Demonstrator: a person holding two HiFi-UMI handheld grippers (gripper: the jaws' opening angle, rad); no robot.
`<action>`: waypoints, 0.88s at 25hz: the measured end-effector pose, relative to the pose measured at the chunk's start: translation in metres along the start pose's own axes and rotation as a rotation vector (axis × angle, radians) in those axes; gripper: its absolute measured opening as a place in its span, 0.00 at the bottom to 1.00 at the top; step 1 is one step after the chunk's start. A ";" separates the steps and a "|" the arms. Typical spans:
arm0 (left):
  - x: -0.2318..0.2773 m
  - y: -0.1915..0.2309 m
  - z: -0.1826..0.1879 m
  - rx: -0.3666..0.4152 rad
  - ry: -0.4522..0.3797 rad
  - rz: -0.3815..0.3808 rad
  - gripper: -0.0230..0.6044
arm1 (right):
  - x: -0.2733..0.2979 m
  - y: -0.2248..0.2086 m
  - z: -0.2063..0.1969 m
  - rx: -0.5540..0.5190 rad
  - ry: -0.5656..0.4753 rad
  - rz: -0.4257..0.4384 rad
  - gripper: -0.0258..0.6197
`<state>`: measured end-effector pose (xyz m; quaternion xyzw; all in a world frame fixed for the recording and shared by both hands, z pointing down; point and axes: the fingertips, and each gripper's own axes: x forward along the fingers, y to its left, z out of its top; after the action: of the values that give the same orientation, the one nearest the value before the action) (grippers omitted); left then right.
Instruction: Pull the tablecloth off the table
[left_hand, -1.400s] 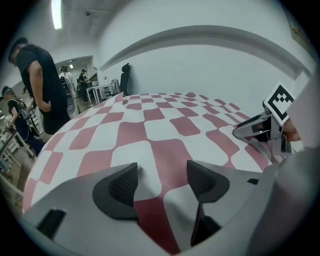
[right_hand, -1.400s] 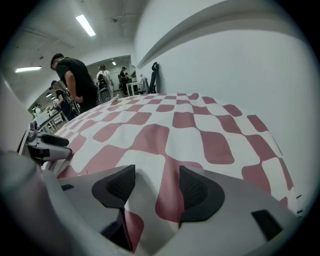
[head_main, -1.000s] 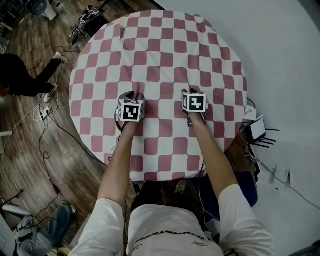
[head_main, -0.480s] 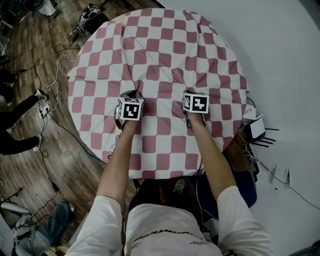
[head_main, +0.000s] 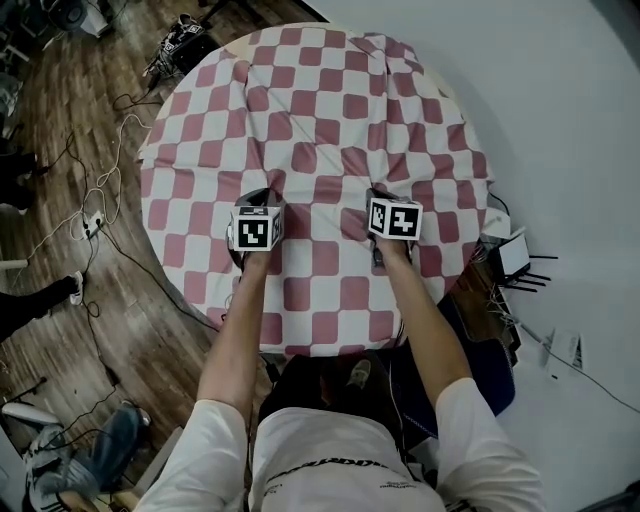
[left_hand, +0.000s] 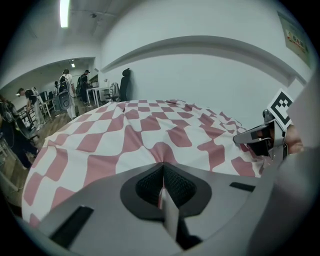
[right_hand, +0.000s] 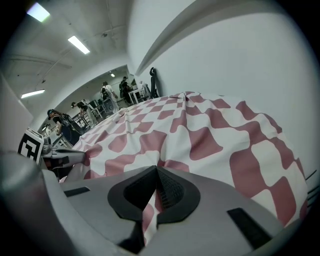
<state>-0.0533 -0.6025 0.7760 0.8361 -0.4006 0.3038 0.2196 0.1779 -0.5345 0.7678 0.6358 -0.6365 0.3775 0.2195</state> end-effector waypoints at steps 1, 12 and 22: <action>-0.005 -0.002 0.000 -0.001 -0.005 0.002 0.06 | -0.004 0.000 -0.001 0.000 -0.004 0.002 0.09; -0.071 -0.038 0.000 0.032 -0.086 0.003 0.06 | -0.068 0.004 -0.017 -0.007 -0.045 0.061 0.09; -0.132 -0.085 -0.020 0.061 -0.138 0.046 0.06 | -0.130 0.001 -0.049 -0.014 -0.098 0.089 0.09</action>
<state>-0.0567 -0.4705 0.6896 0.8518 -0.4245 0.2627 0.1587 0.1796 -0.4139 0.6995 0.6228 -0.6769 0.3508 0.1754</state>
